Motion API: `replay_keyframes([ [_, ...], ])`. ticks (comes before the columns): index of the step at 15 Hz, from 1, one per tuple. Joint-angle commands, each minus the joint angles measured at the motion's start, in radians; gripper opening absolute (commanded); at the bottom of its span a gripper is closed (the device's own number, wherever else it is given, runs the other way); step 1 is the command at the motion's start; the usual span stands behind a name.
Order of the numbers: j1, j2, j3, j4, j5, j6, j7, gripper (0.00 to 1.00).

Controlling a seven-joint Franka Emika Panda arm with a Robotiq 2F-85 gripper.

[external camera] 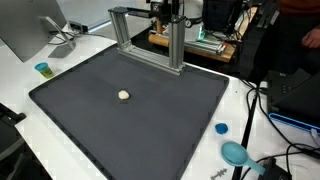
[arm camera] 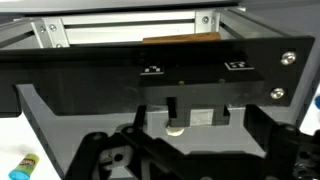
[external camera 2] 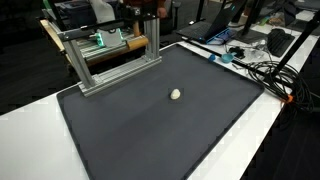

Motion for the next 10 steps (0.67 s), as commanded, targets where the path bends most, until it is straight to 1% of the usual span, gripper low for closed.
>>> replay_keyframes([
  [1,-0.004,-0.023,-0.004,0.003,0.004,-0.017,0.006,0.85],
  [2,-0.003,-0.028,-0.004,0.003,0.001,-0.030,0.000,0.80],
  [3,-0.004,-0.034,-0.002,0.003,-0.007,-0.055,-0.006,0.84],
  [5,-0.004,-0.035,0.002,0.004,-0.008,-0.075,-0.001,0.82],
  [8,0.003,-0.031,0.002,0.004,-0.001,-0.093,-0.003,0.87],
  [9,0.006,-0.028,0.004,0.004,0.000,-0.096,-0.002,0.84],
  [10,0.006,-0.027,0.007,0.004,-0.001,-0.098,0.001,0.71],
])
